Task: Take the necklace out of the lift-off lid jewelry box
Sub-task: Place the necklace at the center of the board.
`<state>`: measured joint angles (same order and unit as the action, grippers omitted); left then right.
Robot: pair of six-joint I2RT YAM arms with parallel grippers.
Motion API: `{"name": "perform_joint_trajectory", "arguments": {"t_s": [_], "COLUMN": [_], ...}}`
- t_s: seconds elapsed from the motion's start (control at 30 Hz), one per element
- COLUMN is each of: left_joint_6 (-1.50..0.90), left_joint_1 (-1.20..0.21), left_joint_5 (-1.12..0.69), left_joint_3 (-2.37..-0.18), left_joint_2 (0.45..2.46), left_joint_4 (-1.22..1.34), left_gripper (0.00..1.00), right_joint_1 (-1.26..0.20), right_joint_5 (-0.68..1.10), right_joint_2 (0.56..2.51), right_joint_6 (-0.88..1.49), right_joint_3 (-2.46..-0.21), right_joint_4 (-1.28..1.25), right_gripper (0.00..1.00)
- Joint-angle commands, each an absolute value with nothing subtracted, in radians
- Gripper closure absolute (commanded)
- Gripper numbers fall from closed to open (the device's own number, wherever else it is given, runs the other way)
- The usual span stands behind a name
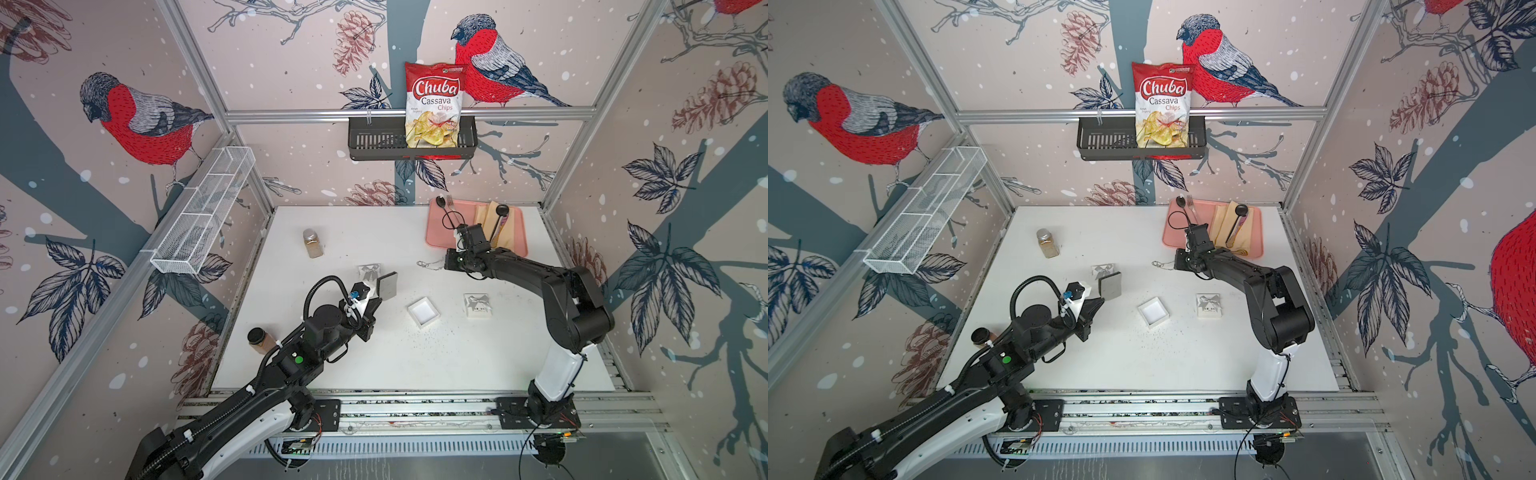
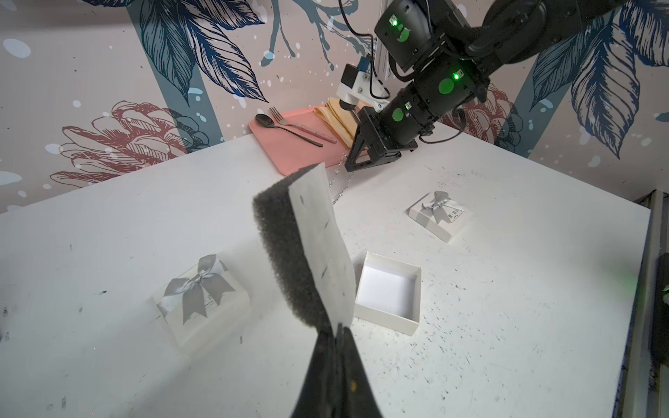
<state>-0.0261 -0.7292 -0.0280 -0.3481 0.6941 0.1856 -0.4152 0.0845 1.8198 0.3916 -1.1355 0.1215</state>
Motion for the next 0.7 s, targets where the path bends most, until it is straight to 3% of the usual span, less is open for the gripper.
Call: {"name": "perform_joint_trajectory", "arguments": {"t_s": [0.0,0.17,0.3,0.4,0.67], "left_joint_6": [-0.039,-0.038,-0.042,-0.054,-0.125], "left_joint_1": [-0.729,-0.729,-0.729,-0.729,-0.73], "left_joint_5": [-0.053,-0.06,-0.069,-0.077,-0.101], "left_joint_3": [-0.348,-0.346,-0.347,-0.348,-0.334], "left_joint_2": [0.706,0.712,0.714,0.718,0.728], "left_joint_4": [0.244,0.245,0.245,0.244,0.302], "left_gripper": [1.0,1.0,1.0,1.0,1.0], "right_joint_1": [-0.385,-0.358,-0.351,-0.35,-0.379], "right_joint_5": [0.051,0.032,-0.016,-0.051,-0.009], "right_joint_2": [1.797,1.798,1.784,1.741,1.474], "right_joint_6": [0.391,0.382,0.387,0.385,0.403], "right_joint_3": [-1.098,-1.053,-1.039,-1.036,-0.971], "right_joint_4": [0.089,0.083,0.105,0.136,0.195], "right_gripper": [1.0,0.98,0.68,0.55,0.48]}}
